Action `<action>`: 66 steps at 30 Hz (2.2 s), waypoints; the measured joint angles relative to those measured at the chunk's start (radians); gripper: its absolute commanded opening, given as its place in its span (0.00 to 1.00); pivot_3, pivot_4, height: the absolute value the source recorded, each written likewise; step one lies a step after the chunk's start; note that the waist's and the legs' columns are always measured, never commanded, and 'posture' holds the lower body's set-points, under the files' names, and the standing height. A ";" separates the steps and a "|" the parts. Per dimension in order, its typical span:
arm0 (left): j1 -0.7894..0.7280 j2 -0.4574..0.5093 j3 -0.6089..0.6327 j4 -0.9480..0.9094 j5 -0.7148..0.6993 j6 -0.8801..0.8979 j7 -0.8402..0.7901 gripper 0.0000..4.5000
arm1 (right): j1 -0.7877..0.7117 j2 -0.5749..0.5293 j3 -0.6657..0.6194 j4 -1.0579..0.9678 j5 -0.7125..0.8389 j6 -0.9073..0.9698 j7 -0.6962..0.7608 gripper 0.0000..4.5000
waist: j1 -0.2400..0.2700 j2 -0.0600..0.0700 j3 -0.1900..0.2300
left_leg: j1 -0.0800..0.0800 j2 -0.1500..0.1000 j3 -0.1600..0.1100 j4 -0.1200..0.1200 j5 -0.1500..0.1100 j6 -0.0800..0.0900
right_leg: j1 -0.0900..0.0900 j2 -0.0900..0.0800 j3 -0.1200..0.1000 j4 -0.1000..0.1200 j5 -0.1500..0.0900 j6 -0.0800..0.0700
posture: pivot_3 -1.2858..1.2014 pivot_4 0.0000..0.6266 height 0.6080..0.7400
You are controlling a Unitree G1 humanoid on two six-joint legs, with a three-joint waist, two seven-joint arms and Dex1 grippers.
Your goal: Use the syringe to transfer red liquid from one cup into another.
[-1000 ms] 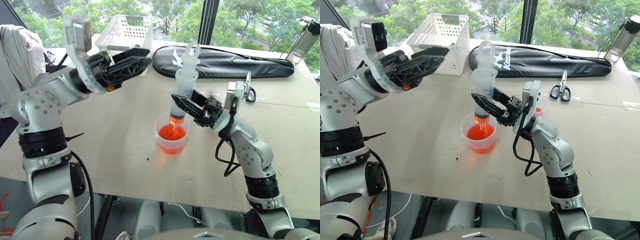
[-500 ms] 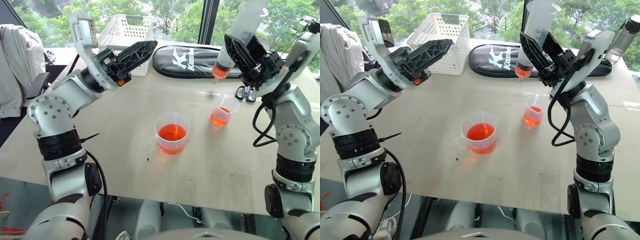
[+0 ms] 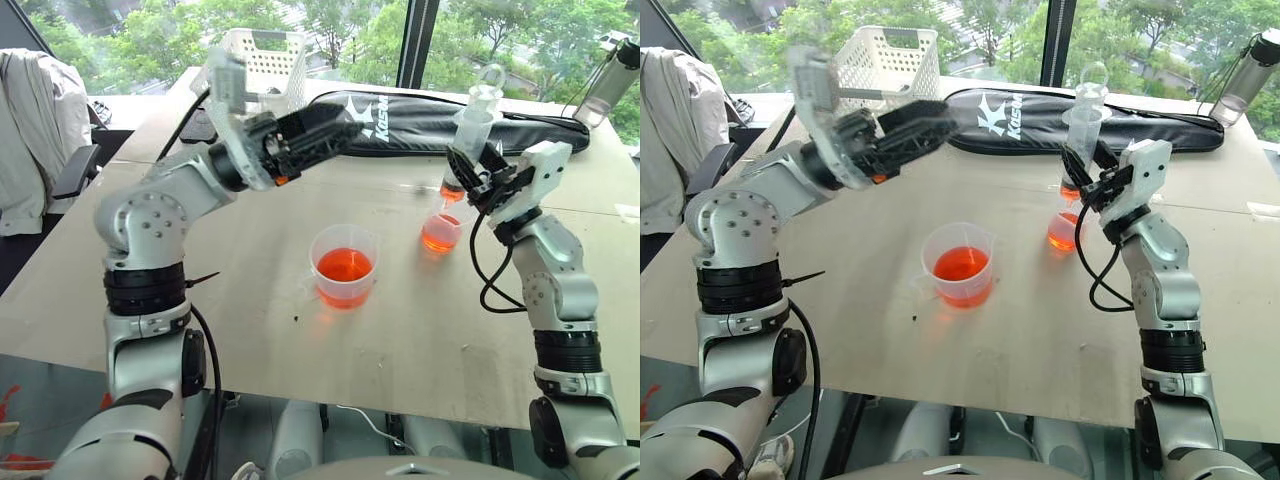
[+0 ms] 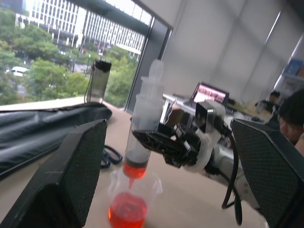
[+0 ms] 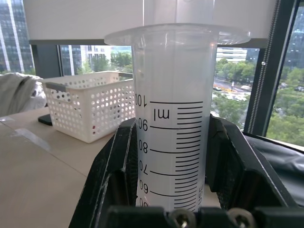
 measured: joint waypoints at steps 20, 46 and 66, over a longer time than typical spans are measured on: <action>-0.467 -0.276 -0.198 0.716 0.418 -0.370 -0.253 0.35 | 0.041 0.008 0.041 0.039 -0.098 -0.129 0.018 0.33 | -0.003 0.002 0.002 | -0.001 -0.001 0.000 -0.001 0.000 0.000 | 0.000 0.001 0.001 -0.002 -0.001 0.001 | 0.52 0.24 0.88; -0.565 -0.386 -0.127 0.927 0.531 -0.418 -0.313 0.00 | 0.042 0.022 0.046 0.039 -0.110 -0.145 0.019 0.33 | -0.003 0.003 0.003 | -0.002 -0.001 -0.001 -0.001 0.000 0.000 | 0.000 0.001 0.000 -0.003 -0.001 0.001 | 0.52 0.24 0.88; -0.474 -0.406 -0.136 0.674 0.553 -0.218 -0.202 0.00 | 0.064 0.024 0.059 -0.008 -0.159 -0.100 -0.043 0.33 | -0.004 0.003 0.003 | -0.001 -0.001 -0.001 -0.001 0.000 0.000 | 0.000 0.001 0.000 -0.001 -0.001 0.001 | 0.52 0.24 0.88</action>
